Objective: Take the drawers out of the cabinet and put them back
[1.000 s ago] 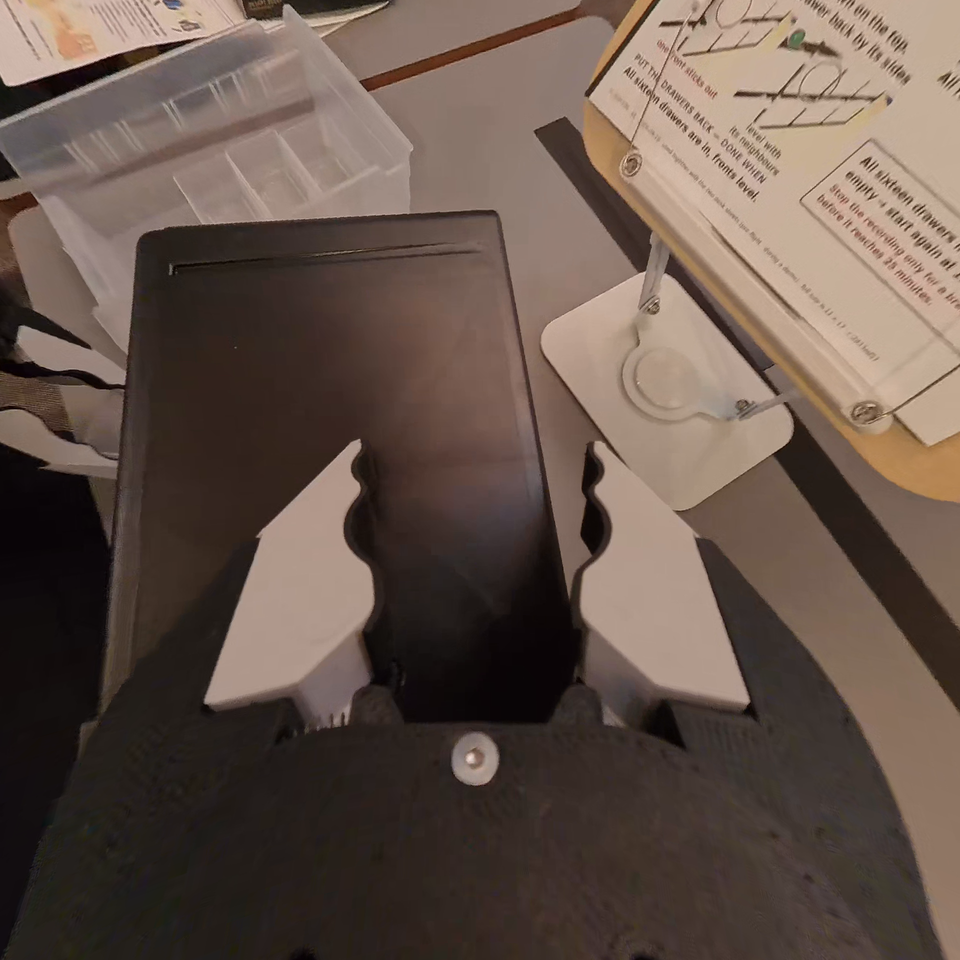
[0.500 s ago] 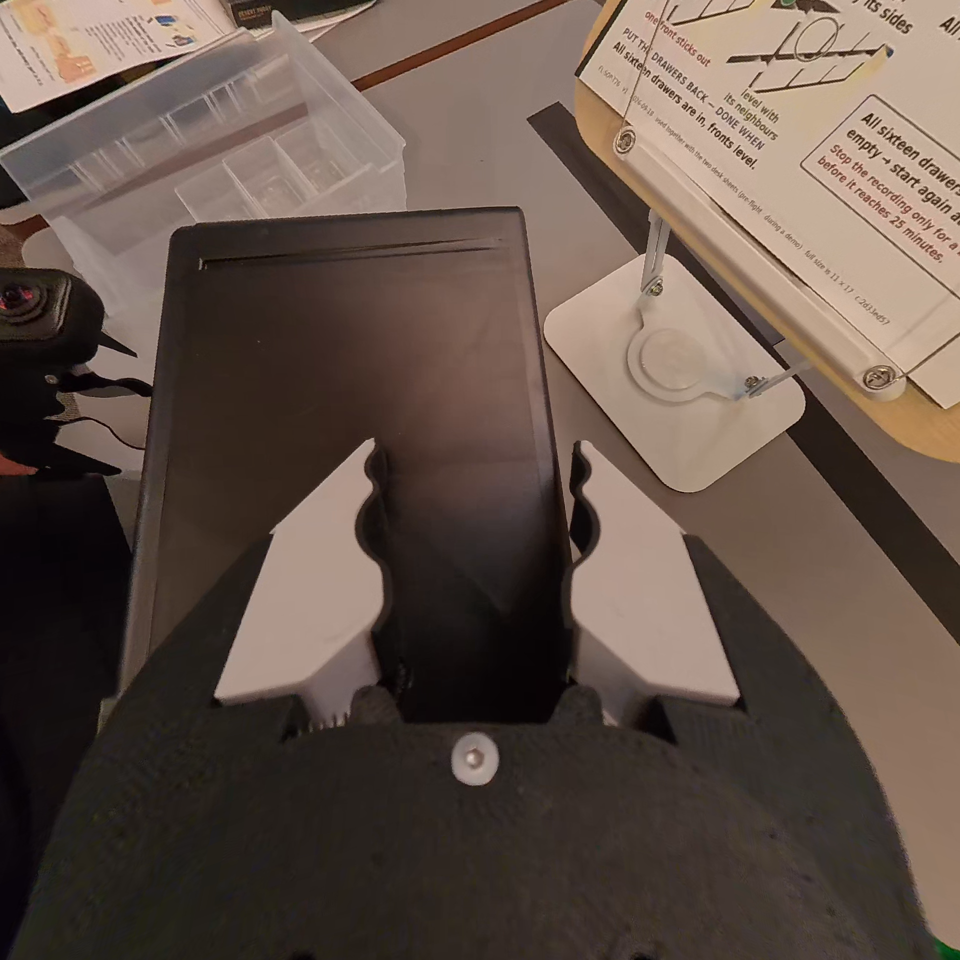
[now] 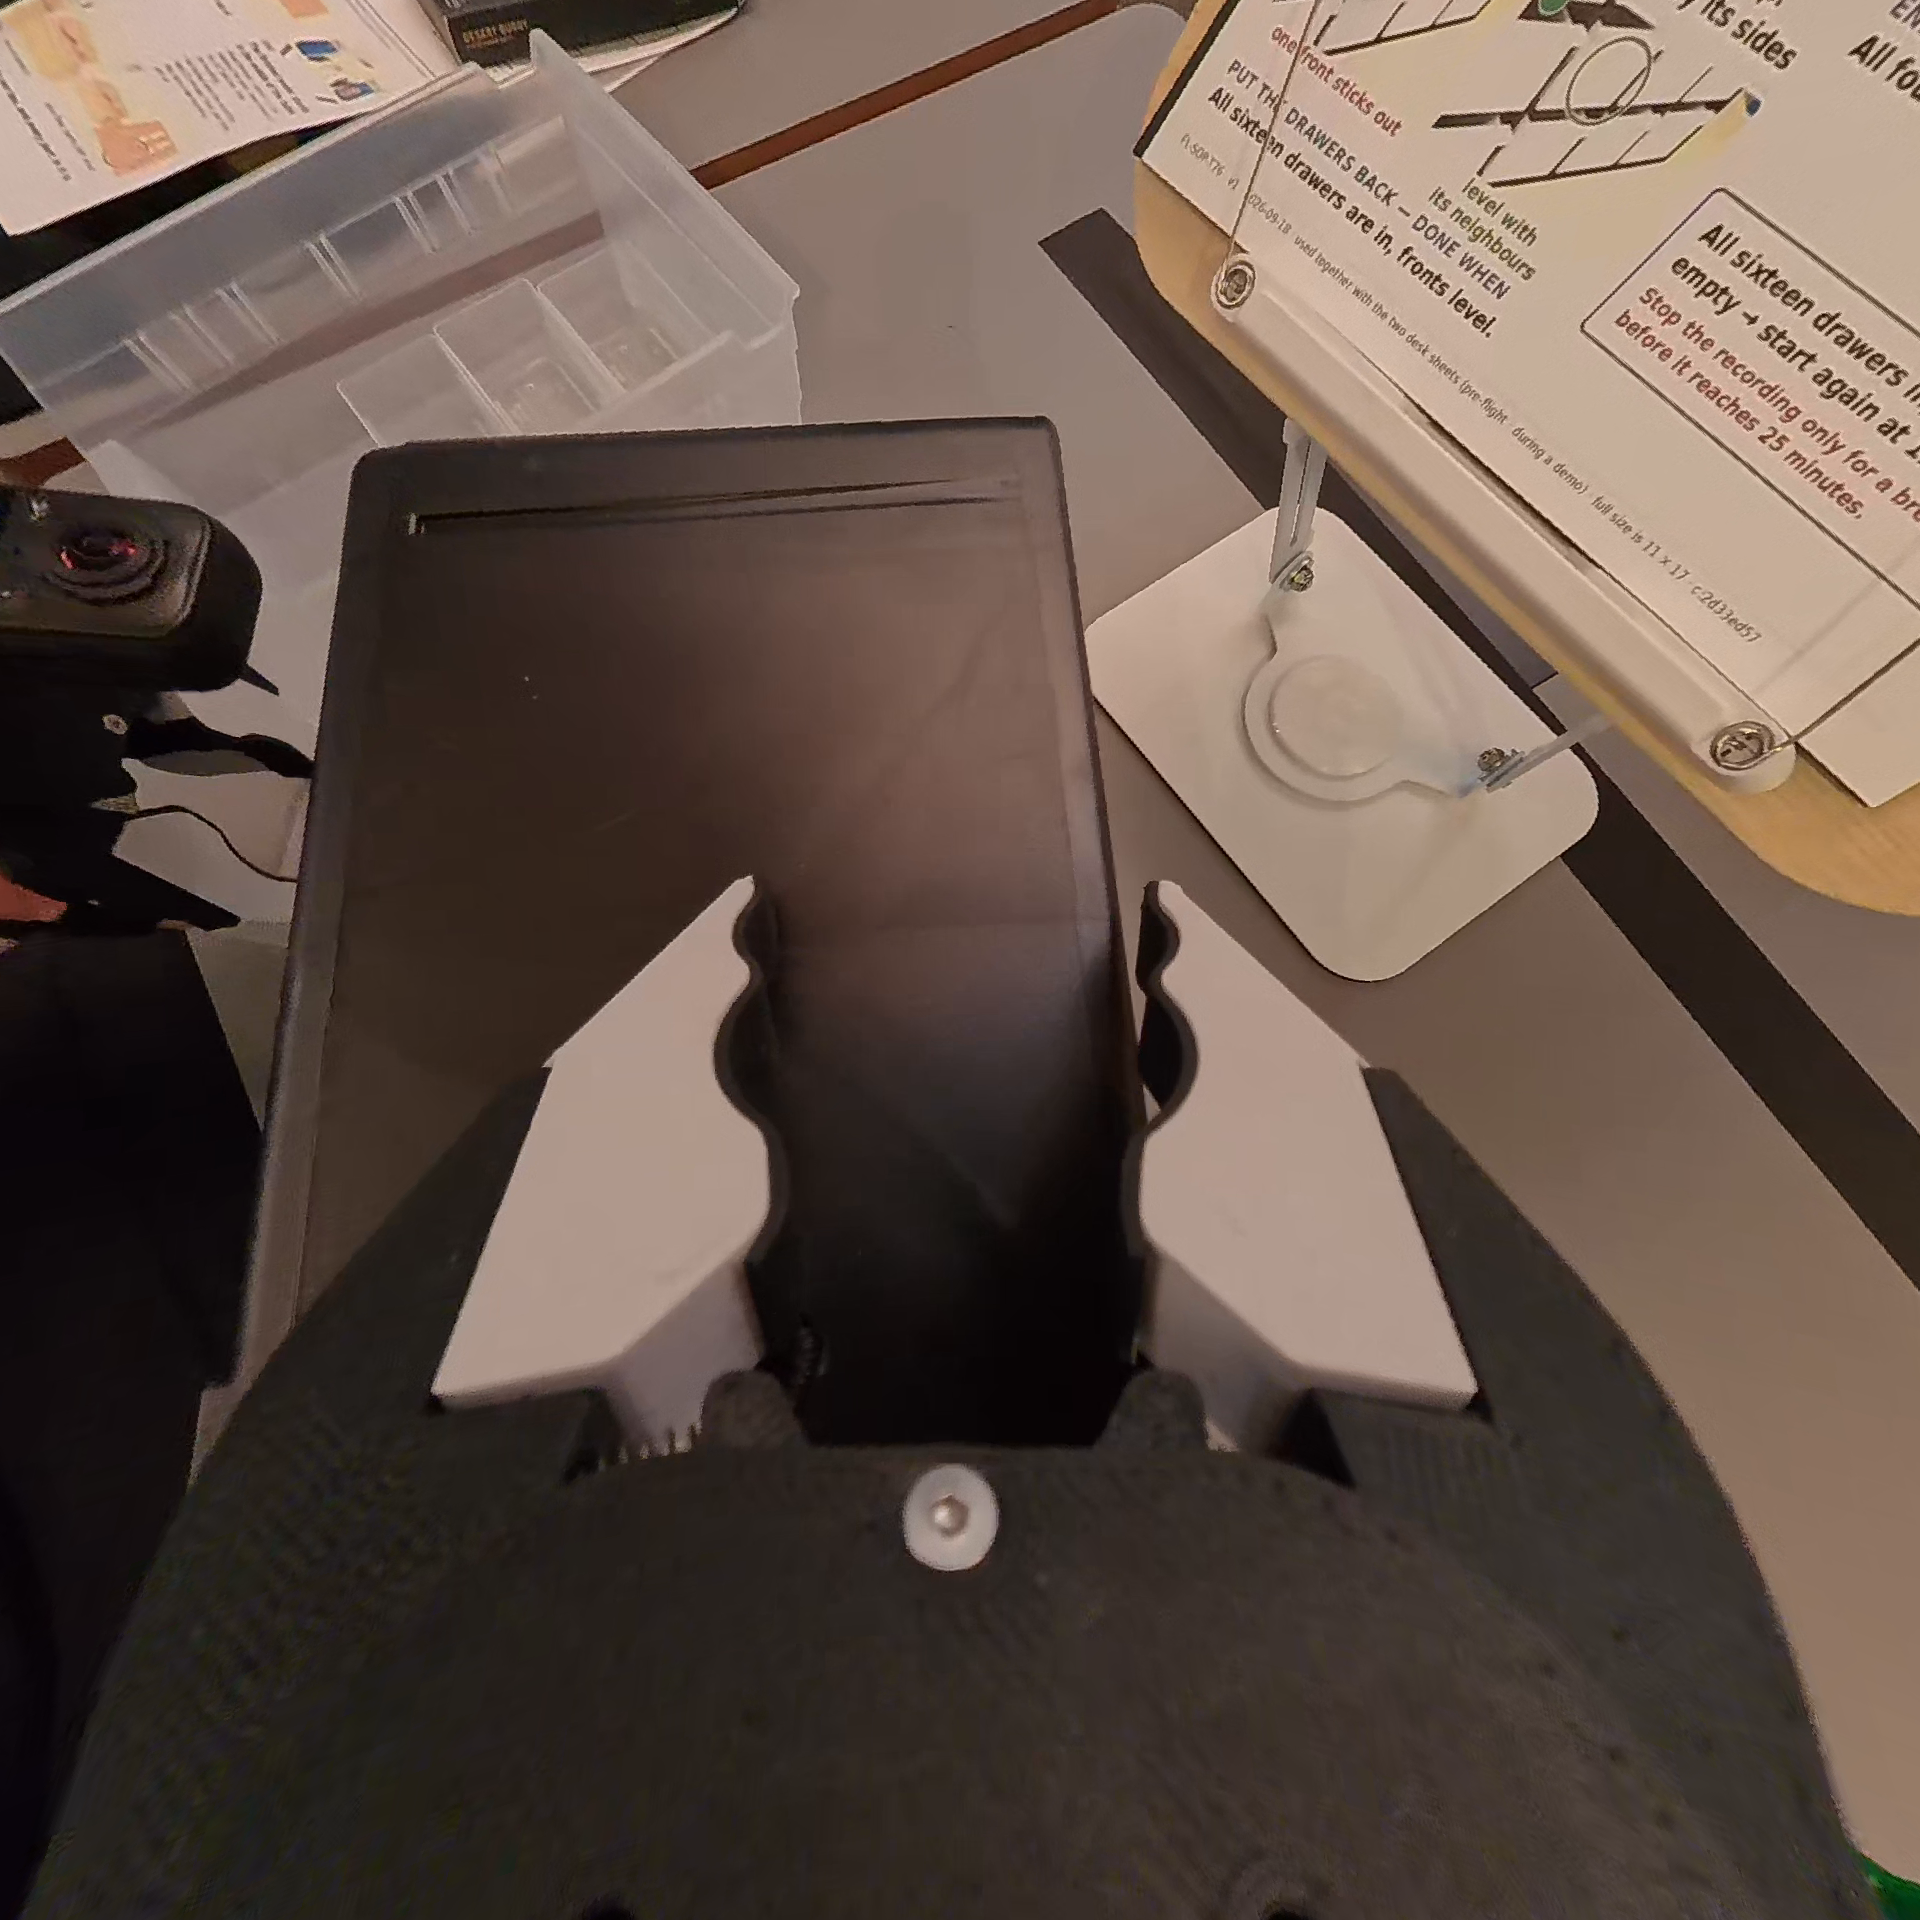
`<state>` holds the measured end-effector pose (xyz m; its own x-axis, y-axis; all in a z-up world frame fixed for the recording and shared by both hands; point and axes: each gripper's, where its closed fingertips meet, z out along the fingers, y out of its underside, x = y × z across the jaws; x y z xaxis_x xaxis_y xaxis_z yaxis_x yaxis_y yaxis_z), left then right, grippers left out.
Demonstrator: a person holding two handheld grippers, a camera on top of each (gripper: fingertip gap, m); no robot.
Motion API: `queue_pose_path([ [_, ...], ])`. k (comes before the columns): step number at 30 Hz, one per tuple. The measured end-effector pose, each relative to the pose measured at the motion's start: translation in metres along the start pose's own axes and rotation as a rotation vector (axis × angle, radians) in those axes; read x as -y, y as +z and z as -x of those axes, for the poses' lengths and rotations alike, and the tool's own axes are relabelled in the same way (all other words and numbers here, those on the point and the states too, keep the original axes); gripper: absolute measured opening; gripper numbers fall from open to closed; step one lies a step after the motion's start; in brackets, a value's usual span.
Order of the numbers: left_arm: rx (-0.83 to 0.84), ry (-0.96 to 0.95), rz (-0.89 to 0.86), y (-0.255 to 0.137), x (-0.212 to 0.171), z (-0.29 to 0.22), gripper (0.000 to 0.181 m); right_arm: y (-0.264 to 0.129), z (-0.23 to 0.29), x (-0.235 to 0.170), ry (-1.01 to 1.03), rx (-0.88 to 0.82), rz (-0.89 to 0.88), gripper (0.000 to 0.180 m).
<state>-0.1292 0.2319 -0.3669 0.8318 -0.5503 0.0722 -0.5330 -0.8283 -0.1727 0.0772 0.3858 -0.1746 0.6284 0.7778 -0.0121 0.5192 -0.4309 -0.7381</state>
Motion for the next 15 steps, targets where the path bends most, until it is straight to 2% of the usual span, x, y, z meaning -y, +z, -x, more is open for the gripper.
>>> queue_pose_path([
  [3,-0.014,-0.004,-0.024,-0.004,0.009,0.000,0.065,-0.001,0.001,-0.002,0.015,0.009,0.008,0.074],
  [7,-0.029,-0.006,-0.054,-0.002,0.020,0.002,0.065,-0.007,0.006,-0.013,0.038,0.056,0.058,0.094],
  [15,-0.089,0.007,-0.101,0.000,0.027,0.003,0.065,-0.037,0.007,-0.040,0.036,0.058,0.056,0.096],
])
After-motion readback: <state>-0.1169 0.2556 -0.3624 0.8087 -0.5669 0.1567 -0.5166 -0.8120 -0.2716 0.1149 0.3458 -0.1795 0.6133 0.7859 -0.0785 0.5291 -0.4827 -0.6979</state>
